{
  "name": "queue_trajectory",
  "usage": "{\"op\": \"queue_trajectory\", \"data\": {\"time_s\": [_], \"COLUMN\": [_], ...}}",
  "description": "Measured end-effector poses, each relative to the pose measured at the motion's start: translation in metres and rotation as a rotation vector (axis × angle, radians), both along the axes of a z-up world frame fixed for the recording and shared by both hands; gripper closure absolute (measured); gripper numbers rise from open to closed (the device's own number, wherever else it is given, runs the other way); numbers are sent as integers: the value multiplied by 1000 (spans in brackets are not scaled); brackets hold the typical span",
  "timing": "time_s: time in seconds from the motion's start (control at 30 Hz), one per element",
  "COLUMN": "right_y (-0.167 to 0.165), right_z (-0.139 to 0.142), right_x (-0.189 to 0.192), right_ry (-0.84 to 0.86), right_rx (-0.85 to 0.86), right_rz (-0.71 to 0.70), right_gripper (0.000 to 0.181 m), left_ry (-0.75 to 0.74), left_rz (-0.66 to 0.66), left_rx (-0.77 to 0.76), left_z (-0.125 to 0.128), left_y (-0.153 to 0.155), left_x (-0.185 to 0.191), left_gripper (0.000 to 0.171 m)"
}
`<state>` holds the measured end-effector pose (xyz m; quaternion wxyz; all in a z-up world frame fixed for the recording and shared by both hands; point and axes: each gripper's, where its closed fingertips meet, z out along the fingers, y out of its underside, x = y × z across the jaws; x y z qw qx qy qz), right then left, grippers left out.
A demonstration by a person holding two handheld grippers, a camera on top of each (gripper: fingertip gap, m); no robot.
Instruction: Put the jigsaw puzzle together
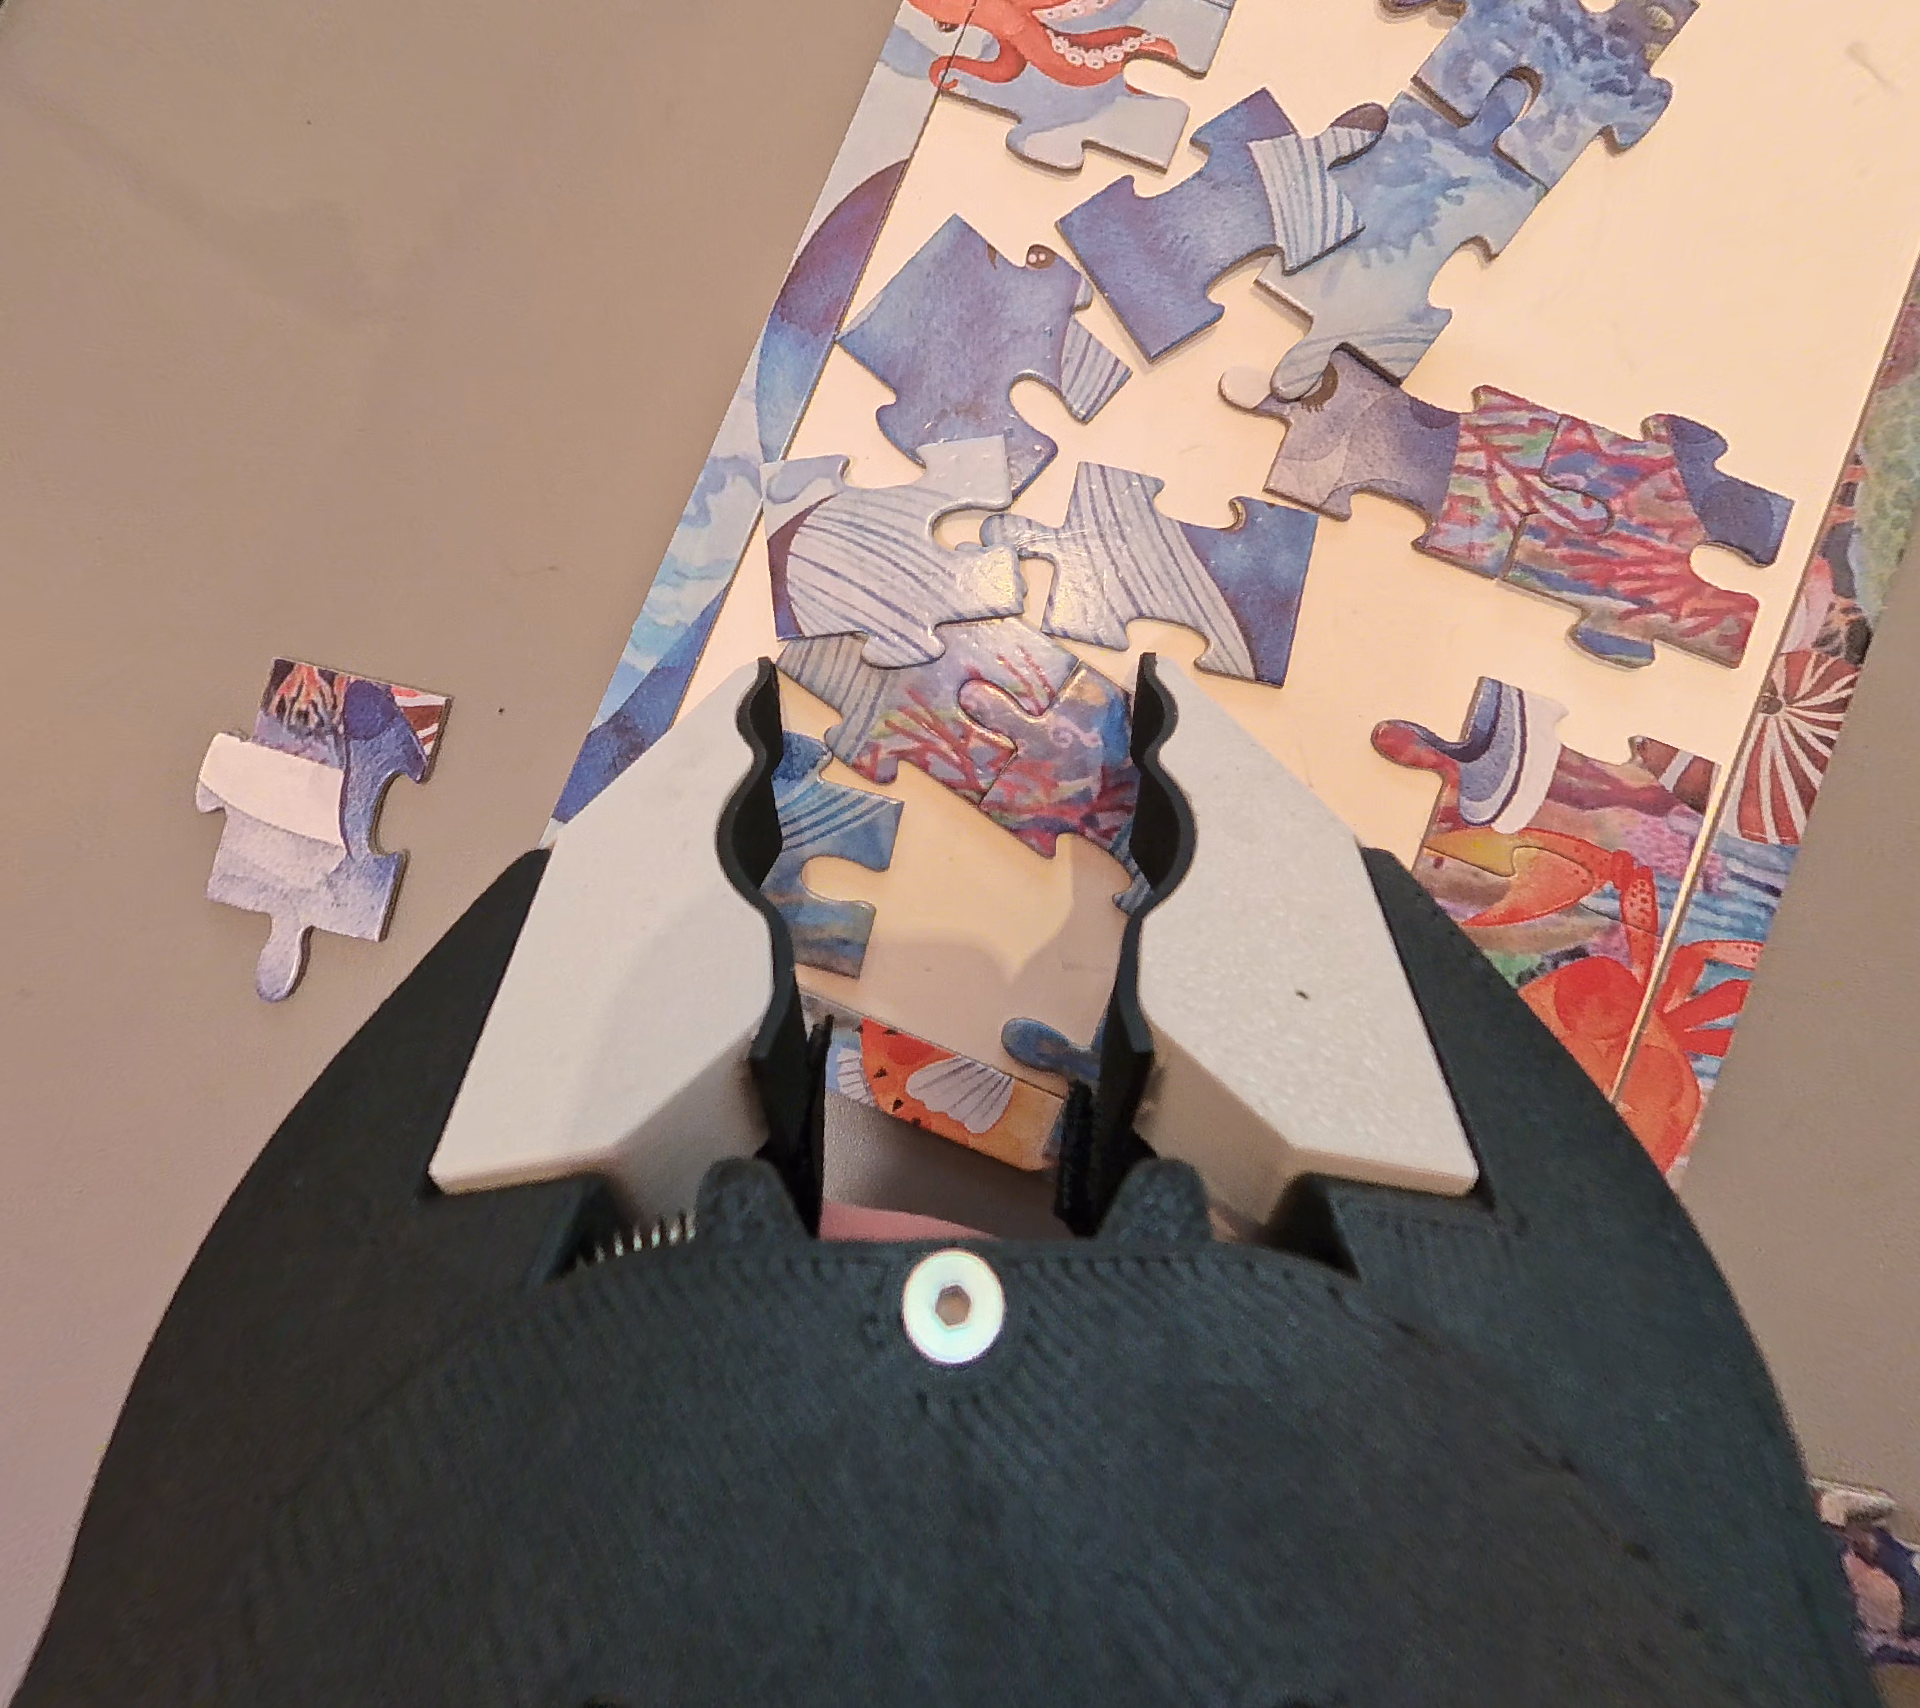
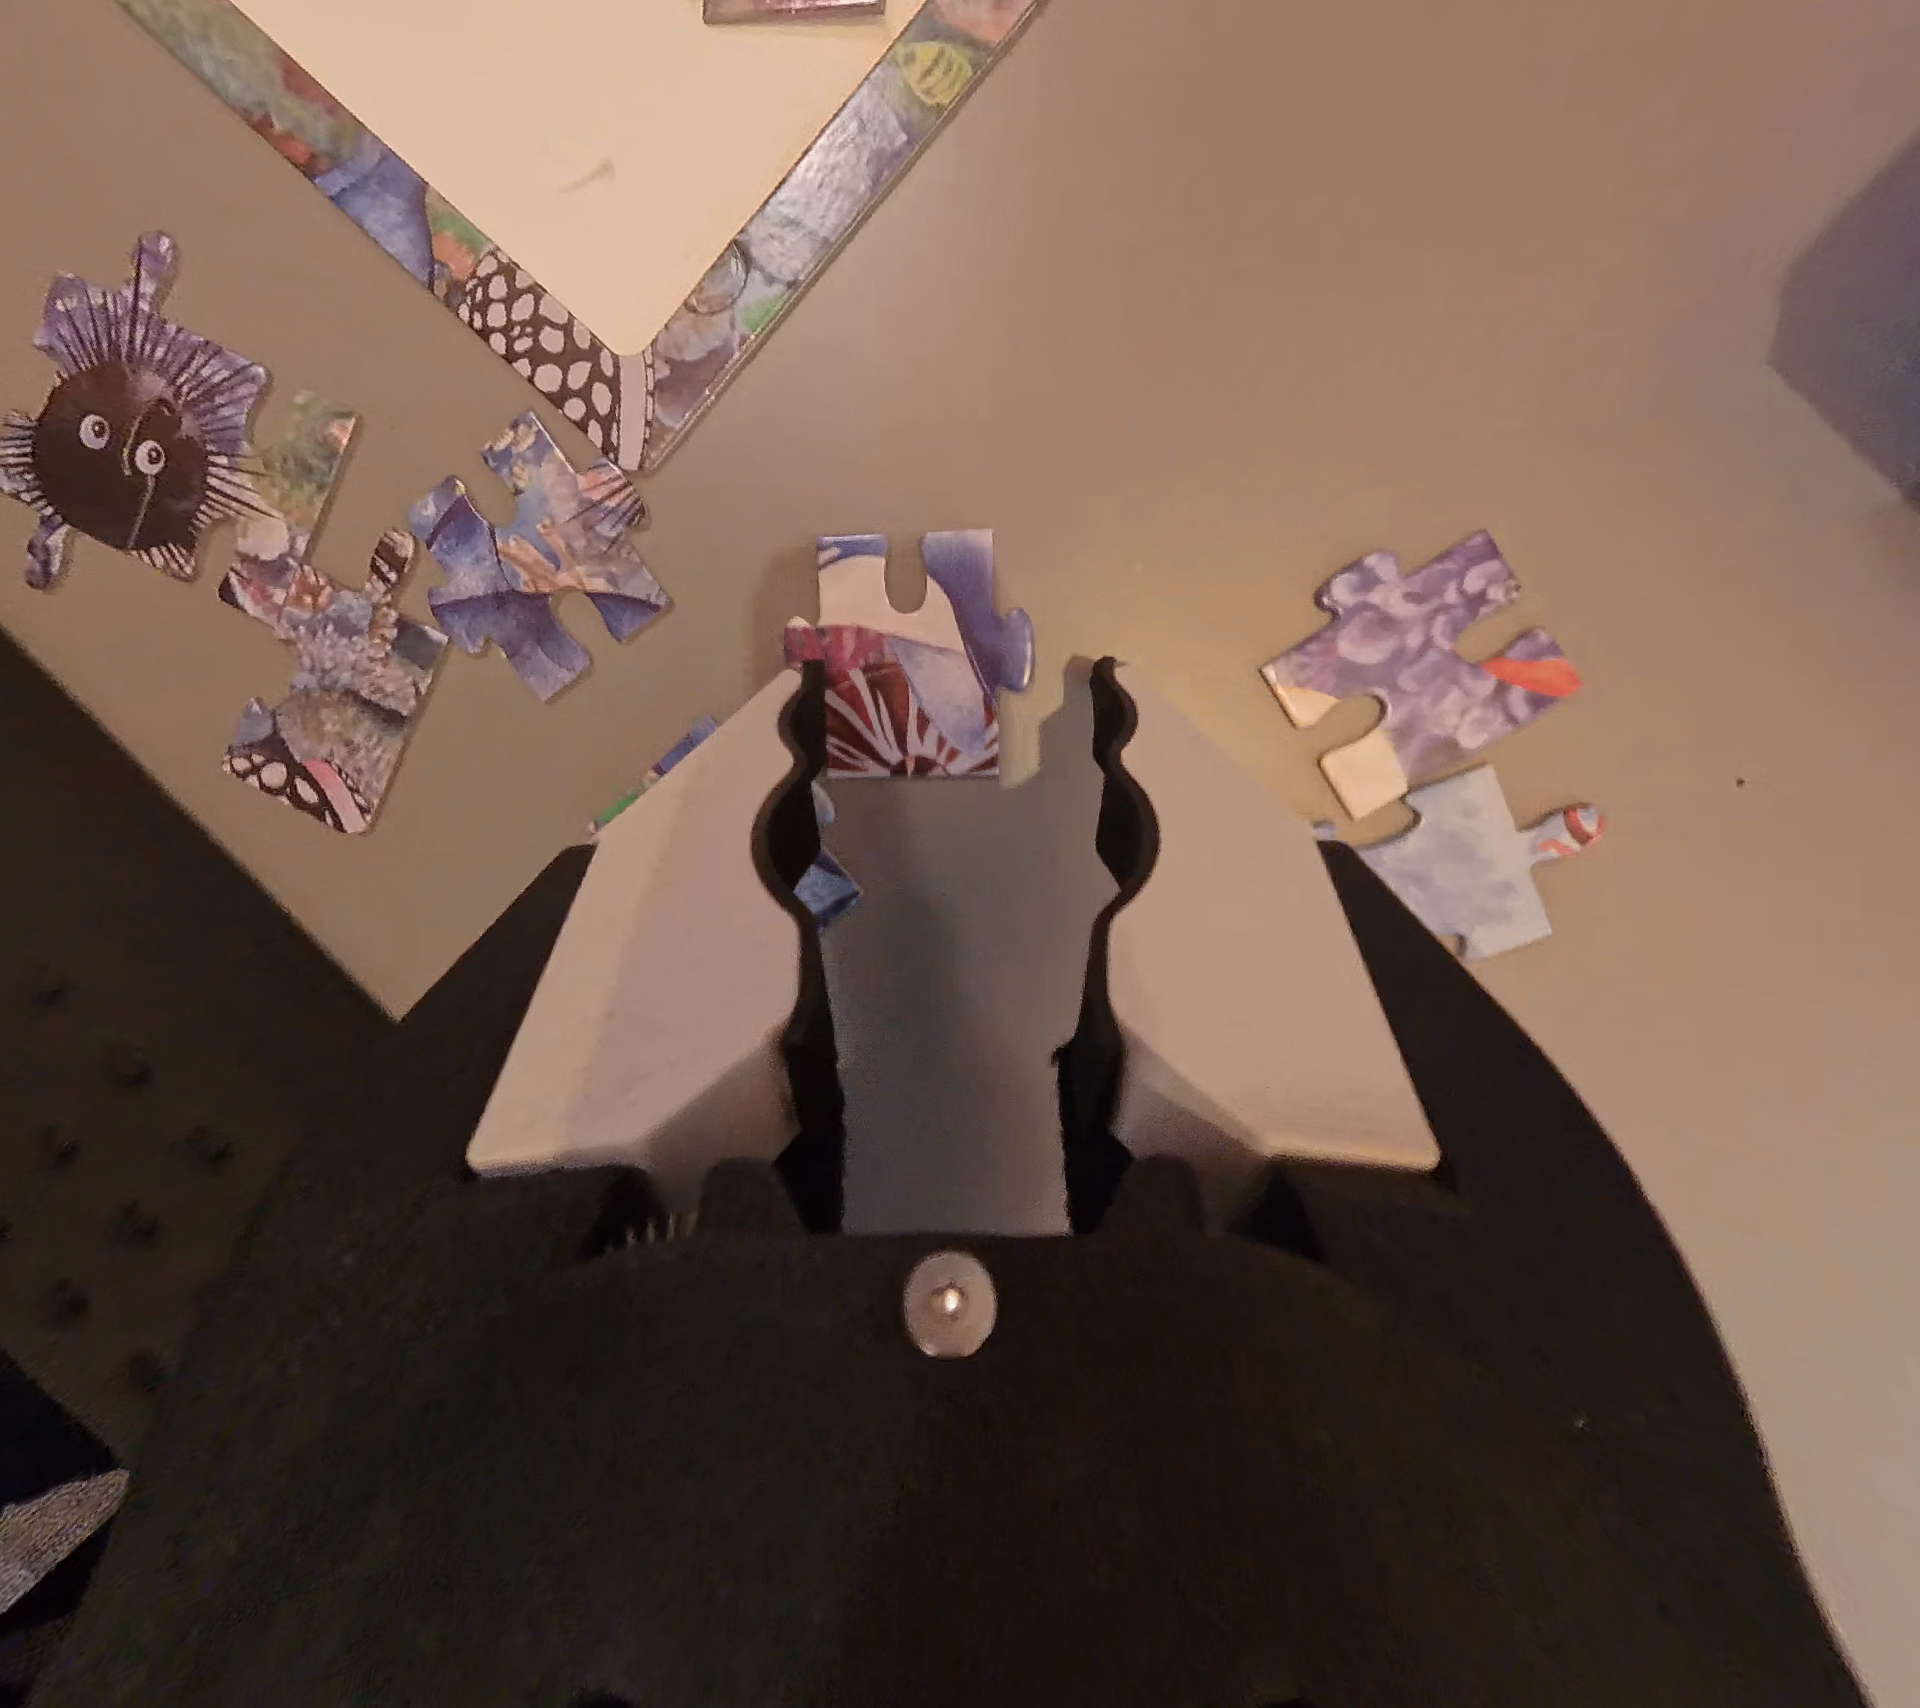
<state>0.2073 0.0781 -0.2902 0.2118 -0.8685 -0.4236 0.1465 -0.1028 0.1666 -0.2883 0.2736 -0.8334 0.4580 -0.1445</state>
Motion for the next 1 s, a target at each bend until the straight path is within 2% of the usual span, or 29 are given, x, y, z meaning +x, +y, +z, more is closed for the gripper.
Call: {"op": "queue_trajectory", "data": {"time_s": [0.1,0.2,0.37,0.43,0.63,0.7,0.83,0.93,1.0], "right_y": [1,0,-3,-4,-18,-21,-19,-20,-19], "right_z": [0,0,1,2,3,2,0,1,1], "right_x": [-6,-9,-13,-14,-14,-16,-16,-22,-23], "right_ry": [-9,-8,-7,-9,-20,-38,-86,-67,-57], "right_rx": [13,10,6,2,-46,-37,15,33,56], "right_rz": [12,16,29,30,55,63,50,30,17], "right_gripper": [148,149,168,169,131,128,135,150,150], "left_ry": [-1,-1,5,6,3,1,2,4,6], "left_rz": [-1,-4,-9,-8,-10,-8,-6,-6,-7], "left_rx": [-1,-5,-11,-15,-27,-30,-32,-32,-32], "left_z": [0,0,0,0,1,2,2,2,2], "left_y": [0,-1,-3,-3,-5,-5,-6,-6,-6], "left_x": [-1,-1,-2,-2,-3,-3,-3,-4,-4], "left_gripper": [106,104,104,104,105,105,106,106,106]}}
